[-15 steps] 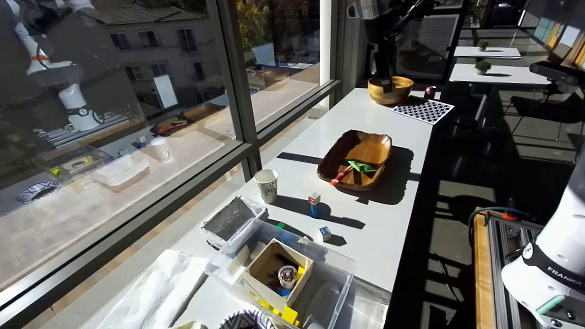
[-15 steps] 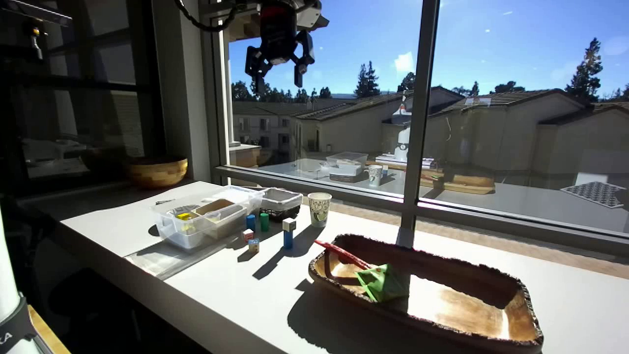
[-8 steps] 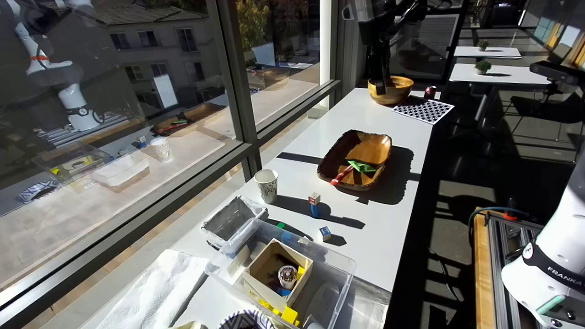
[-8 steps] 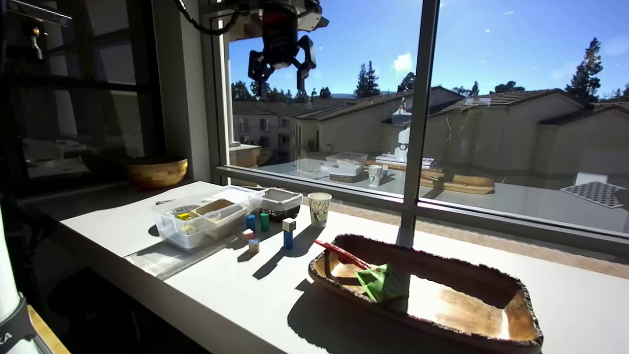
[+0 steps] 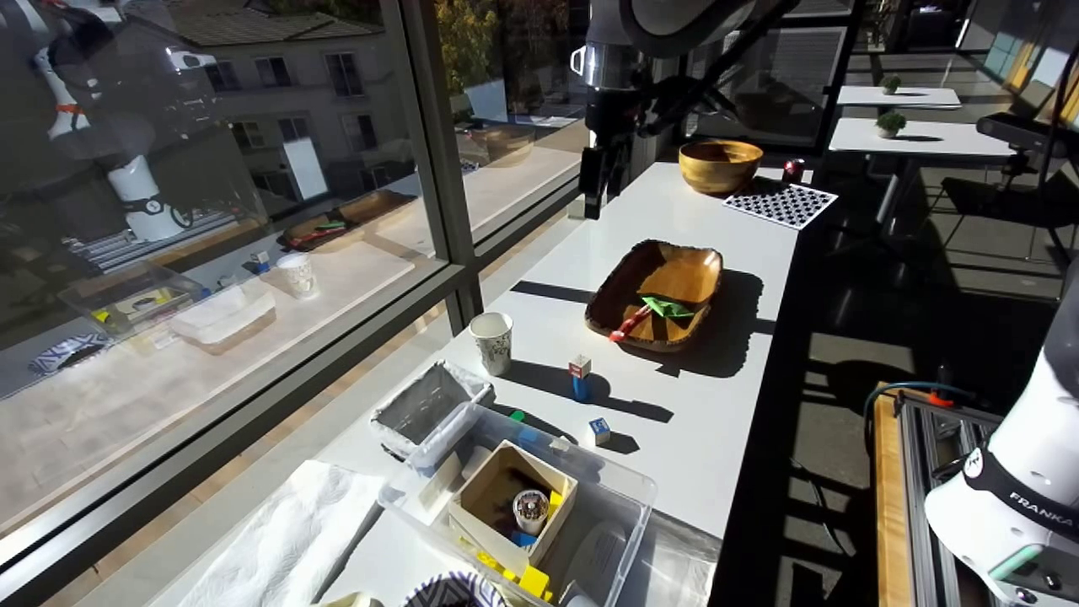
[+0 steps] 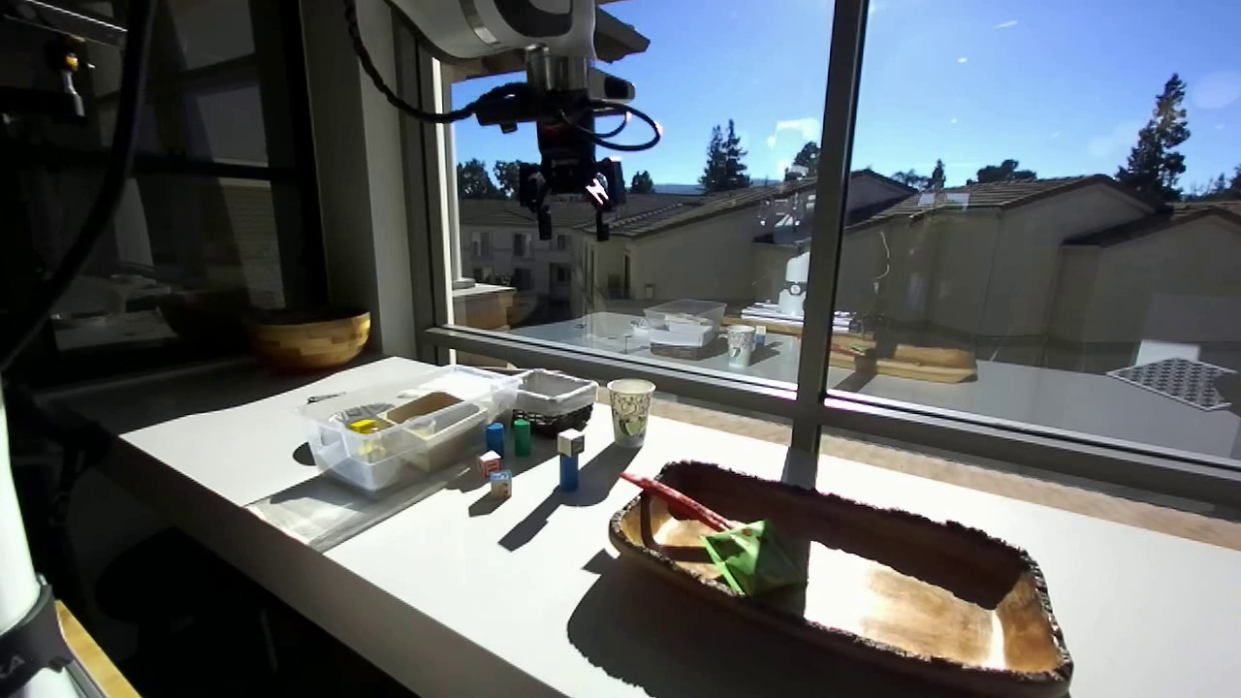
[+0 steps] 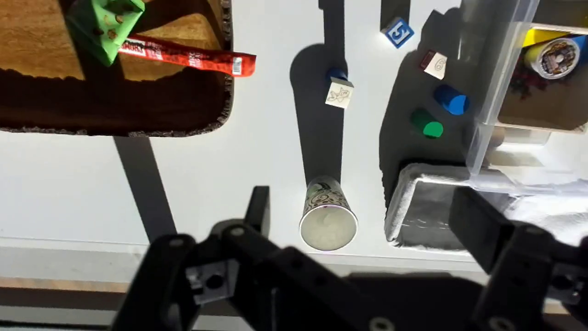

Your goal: Stack two cubes and one blue cylinder together.

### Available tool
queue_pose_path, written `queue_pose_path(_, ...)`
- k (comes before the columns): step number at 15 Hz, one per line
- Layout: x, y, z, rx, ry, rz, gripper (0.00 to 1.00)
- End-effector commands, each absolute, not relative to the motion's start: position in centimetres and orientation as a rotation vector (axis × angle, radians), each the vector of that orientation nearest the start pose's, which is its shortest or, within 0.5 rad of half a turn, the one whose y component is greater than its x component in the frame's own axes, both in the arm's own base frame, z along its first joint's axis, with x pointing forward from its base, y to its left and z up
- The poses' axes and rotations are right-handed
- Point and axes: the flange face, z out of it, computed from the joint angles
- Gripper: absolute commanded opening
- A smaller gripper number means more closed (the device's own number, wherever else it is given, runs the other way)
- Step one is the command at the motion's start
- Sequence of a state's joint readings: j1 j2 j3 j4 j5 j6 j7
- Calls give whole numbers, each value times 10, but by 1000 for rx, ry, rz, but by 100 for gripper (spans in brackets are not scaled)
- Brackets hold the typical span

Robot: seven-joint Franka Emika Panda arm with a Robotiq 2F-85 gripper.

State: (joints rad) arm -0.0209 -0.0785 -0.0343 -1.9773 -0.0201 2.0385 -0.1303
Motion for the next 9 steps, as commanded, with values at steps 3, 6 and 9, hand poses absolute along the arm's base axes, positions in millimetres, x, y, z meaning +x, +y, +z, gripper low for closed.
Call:
queue_pose_path(3, 569, -7, 438, -3132, -206, -351, 100)
queue_pose_path(6, 572, -5, 430, -3134, -204, -327, 100)
queue_pose_path(9, 575, 2, 409, -3144, -237, -292, 100)
